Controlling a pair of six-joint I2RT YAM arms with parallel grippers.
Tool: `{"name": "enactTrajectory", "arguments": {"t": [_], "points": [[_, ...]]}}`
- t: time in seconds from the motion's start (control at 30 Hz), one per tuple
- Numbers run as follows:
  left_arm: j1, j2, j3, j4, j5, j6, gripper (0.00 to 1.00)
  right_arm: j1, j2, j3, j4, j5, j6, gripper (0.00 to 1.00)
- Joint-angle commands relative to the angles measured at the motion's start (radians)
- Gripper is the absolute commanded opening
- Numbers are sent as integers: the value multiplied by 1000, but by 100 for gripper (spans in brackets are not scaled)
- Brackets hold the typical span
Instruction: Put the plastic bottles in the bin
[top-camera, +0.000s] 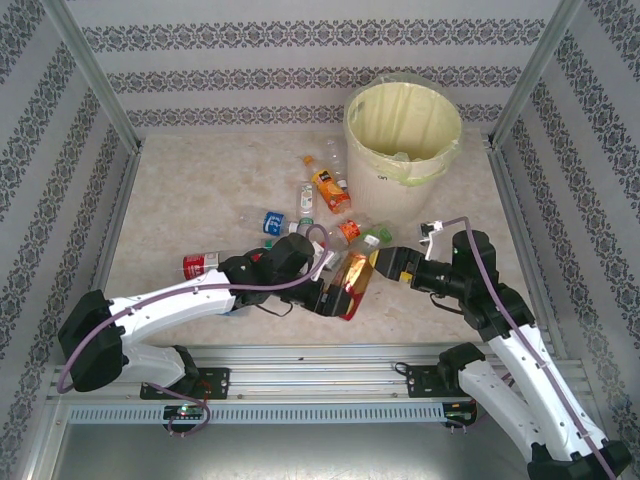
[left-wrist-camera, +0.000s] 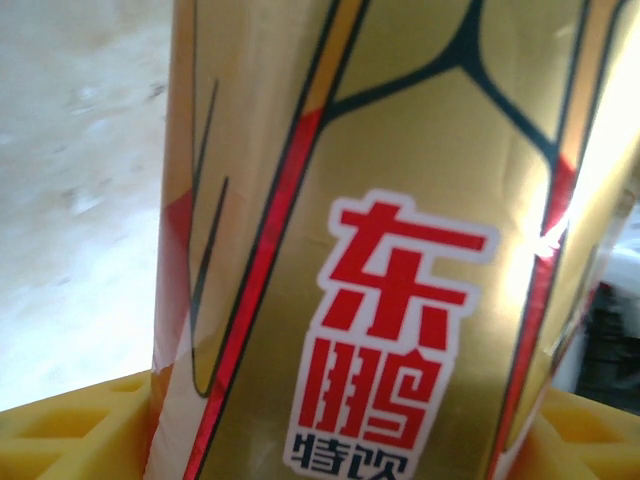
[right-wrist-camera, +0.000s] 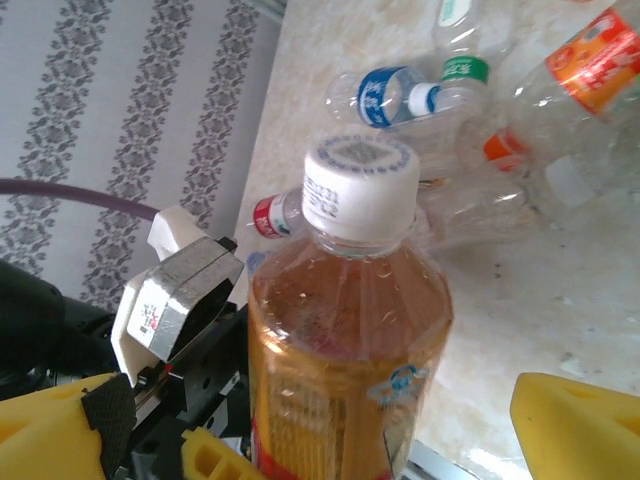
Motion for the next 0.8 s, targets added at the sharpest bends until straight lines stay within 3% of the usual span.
{"name": "enactTrajectory", "arguments": {"t": [0.0, 0.2, 0.5, 0.63, 0.77], "points": [[-5, -14, -21, 249, 137, -114, 68, 25, 9, -15, 112, -45, 45, 97], [-4, 14, -24, 394, 223, -193, 68, 55, 23, -17, 150, -45, 55, 98], [-6, 25, -12, 377, 212, -181, 69, 73, 29, -5, 175, -41, 67, 72], [-6, 17, -19, 376, 197, -181, 74, 74, 28, 7, 159, -32, 62, 66], [-6, -7, -8, 363, 154, -169, 86, 74, 26, 53, 90, -9, 20, 63]]}}
